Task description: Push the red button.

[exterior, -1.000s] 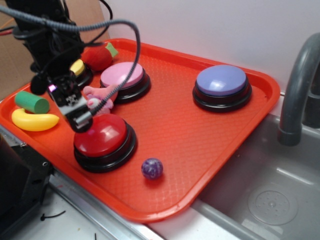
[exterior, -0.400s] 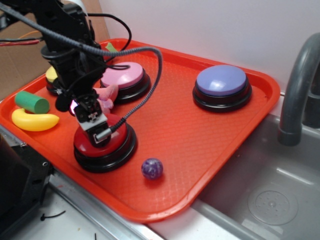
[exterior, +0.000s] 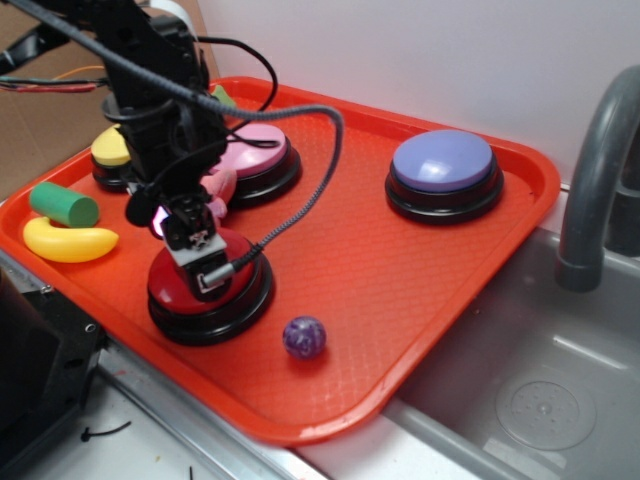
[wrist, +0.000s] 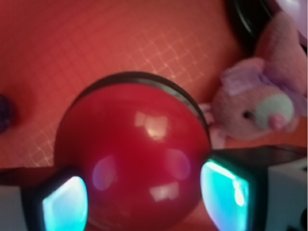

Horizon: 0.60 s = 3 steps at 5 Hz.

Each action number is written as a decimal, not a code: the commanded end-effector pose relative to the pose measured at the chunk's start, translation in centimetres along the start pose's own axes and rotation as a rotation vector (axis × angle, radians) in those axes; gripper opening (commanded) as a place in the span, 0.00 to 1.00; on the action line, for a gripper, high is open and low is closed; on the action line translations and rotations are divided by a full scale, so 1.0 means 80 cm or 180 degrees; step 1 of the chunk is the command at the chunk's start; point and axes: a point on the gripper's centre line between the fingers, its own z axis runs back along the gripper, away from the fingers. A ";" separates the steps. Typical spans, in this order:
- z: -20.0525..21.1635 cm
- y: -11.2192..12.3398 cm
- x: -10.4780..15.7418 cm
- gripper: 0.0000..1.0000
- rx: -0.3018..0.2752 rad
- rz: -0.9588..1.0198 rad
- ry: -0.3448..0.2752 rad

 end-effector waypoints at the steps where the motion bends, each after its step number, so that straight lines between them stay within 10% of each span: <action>1: 0.016 0.002 0.005 1.00 0.0042 0.0030 -0.0080; 3: 0.071 0.019 -0.014 1.00 0.0142 0.0263 -0.0226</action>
